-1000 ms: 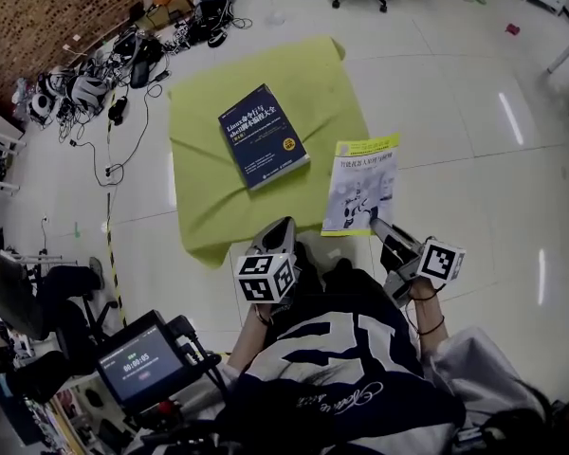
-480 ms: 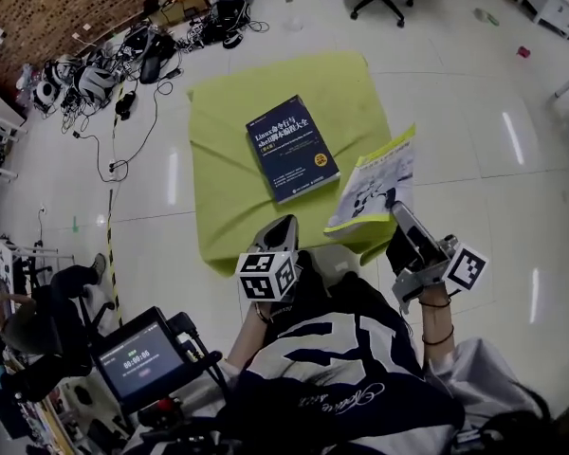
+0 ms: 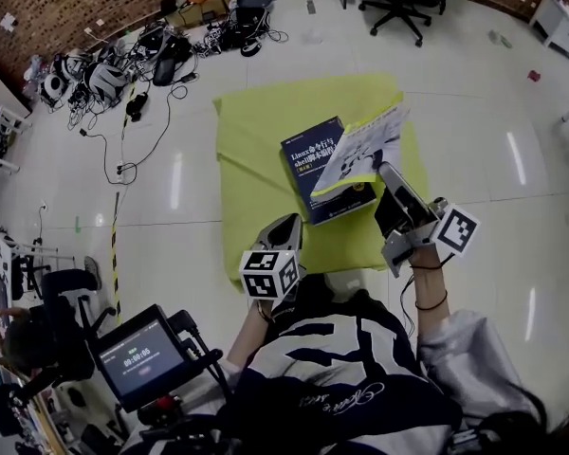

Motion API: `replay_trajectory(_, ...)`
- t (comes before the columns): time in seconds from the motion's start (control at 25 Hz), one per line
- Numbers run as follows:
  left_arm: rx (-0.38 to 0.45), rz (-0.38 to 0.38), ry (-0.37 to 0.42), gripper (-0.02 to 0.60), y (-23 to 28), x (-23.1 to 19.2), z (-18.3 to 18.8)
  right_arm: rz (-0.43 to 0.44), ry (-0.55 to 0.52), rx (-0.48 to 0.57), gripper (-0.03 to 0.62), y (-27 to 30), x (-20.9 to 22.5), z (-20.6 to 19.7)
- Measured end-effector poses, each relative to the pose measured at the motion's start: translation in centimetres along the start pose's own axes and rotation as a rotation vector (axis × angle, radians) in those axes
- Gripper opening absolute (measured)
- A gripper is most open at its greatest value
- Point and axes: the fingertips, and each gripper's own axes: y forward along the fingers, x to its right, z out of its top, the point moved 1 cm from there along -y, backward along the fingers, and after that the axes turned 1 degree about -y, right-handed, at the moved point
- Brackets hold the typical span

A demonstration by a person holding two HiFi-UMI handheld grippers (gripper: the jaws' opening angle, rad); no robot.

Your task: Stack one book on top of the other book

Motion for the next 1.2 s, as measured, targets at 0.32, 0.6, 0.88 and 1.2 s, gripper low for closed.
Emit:
replay_trajectory(0.32,0.006,-0.017,0.023,0.003,-0.4,-1.4,-1.6,-0.158,0.02,-0.076,0.081,-1.1,7.5,-7.4)
replay_trajectory(0.6,-0.018,-0.049,0.038,0.003,-0.5,-1.5,-2.5,-0.499,0.082,-0.155,0.075,-7.5,14.8,-13.3)
replay_trajectory(0.88,-0.049,-0.082,0.049,0.003,1.7,-3.5,-0.7,-0.691,0.058,-0.234,0.12,-7.1,19.5,-14.9)
replay_trajectory(1.2,-0.077,-0.127,0.058,0.003,1.1,-2.2,-2.1,-0.833,-0.044,-0.259,0.172,-11.3,18.2,-16.4)
